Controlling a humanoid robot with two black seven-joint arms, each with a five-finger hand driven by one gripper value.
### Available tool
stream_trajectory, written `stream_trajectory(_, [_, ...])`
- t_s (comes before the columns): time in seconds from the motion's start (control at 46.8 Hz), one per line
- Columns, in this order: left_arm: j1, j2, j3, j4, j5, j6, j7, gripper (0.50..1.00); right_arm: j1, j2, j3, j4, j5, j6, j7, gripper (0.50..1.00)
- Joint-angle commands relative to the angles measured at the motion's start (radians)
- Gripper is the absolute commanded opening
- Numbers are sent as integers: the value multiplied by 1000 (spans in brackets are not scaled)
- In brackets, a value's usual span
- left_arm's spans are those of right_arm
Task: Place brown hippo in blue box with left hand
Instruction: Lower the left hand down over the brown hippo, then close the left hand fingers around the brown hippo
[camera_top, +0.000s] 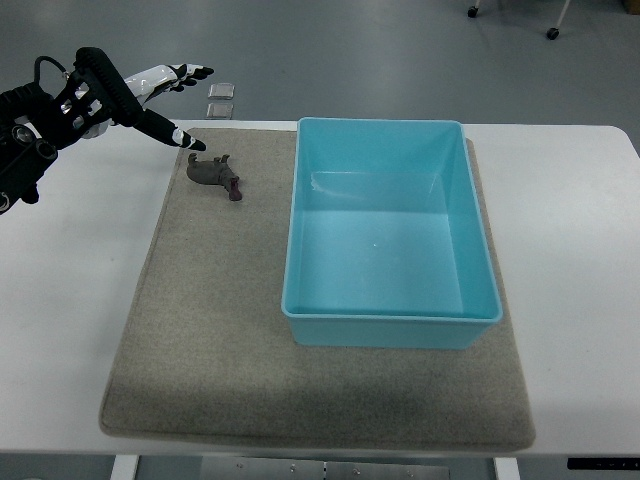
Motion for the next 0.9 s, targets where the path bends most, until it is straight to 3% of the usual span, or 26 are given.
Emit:
stream_trajectory(0.0, [-5,8,41,-23,45,-2,-5,994,0,0,0,0,0,0,0,936])
stream_trajectory(0.32, [-16,24,147,-28,103,19,-14,984,0,0,0,0,0,0,0,936])
stream_trajectory(0.641, [-13,24,269,-25,117,146,-10,977,0,0,0,0,0,0,0,936])
stream_trajectory(0.875, [-10,21,288,-17,118,166,-2,945,0,0,0,0,0,0,0,936])
